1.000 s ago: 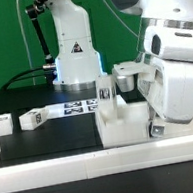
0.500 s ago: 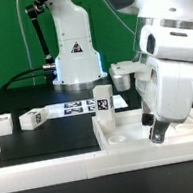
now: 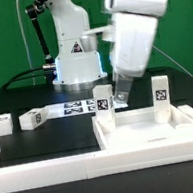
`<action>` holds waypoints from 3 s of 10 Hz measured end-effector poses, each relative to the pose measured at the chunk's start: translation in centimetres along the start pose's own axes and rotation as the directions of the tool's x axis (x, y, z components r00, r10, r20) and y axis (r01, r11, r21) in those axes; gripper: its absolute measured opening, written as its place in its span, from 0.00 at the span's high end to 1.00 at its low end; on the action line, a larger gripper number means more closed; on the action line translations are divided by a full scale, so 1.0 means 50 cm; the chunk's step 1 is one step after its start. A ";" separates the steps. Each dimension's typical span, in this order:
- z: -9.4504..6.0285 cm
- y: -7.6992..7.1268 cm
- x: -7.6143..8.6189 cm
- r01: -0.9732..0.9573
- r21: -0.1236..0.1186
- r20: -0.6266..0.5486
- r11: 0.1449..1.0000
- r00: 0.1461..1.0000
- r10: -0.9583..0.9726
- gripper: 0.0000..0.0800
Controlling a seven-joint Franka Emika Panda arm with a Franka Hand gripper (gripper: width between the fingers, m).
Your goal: Assemble square table
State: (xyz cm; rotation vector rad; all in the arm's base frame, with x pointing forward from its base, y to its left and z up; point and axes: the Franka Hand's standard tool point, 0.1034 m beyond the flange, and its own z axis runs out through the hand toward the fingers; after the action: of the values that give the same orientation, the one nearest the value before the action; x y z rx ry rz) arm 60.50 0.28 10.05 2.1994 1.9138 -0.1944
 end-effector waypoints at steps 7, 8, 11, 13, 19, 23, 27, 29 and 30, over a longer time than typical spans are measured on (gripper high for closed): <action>0.048 -0.022 -0.074 -0.410 0.058 0.035 0.910 0.912 0.408 0.19; 0.052 -0.025 -0.088 -0.455 0.063 0.039 0.888 0.891 0.453 0.19; 0.067 -0.038 -0.150 -0.615 0.063 0.058 0.786 0.789 0.612 0.19; 0.069 -0.039 -0.143 -0.695 0.058 0.066 0.717 0.719 0.692 0.19; 0.057 -0.059 -0.221 -0.936 0.094 0.134 0.338 0.348 0.928 0.19; 0.087 -0.092 -0.255 -0.993 0.093 0.134 0.072 0.084 0.987 0.19; 0.095 -0.107 -0.263 -0.982 0.115 0.174 -0.148 -0.127 0.977 0.19; 0.110 -0.169 -0.303 -0.954 0.148 0.225 -0.262 -0.225 0.948 0.19; 0.116 -0.196 -0.317 -0.933 0.180 0.250 -0.312 -0.263 0.932 0.19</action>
Offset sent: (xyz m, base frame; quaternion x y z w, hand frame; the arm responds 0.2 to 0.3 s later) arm 0.0000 0.0000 0.0000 0.0000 0.0000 0.1938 0.9810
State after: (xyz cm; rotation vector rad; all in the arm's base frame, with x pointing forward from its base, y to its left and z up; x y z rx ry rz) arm 48.80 -15.11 7.51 3.0545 -0.7007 -0.1713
